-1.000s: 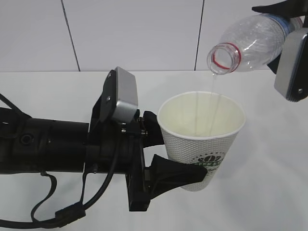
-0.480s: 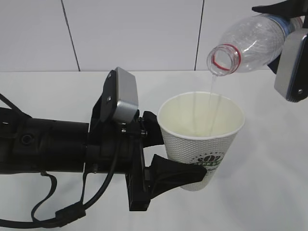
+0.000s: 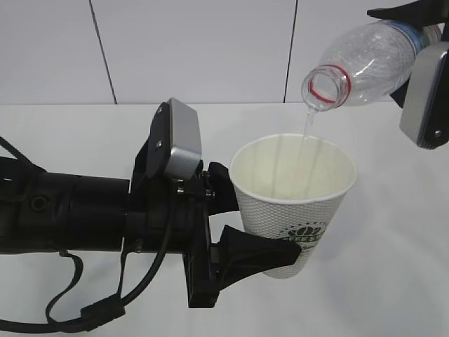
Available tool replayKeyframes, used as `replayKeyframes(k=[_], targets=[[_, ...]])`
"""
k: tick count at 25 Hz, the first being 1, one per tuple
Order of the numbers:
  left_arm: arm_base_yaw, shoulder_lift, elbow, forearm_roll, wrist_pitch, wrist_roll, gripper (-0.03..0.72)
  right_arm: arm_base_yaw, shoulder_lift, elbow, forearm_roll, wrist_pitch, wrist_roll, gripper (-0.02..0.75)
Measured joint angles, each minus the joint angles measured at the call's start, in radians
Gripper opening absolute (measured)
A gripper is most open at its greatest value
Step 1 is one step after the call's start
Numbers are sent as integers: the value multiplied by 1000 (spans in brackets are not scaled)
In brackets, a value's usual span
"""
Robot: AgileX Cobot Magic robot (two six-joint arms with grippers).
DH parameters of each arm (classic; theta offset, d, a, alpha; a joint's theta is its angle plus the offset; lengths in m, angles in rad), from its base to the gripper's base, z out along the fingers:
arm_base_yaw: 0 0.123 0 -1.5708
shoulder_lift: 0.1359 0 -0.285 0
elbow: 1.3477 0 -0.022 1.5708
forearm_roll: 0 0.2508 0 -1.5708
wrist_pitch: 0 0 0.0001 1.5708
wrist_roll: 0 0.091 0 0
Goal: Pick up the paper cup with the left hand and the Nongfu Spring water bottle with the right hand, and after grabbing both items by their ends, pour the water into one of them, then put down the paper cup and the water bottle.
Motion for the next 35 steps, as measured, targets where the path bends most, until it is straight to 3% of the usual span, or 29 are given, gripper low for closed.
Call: replayKeyframes(k=[35], targets=[[0,0,0,-2,-10,0,519,0,0,0,2,0,-4,484]])
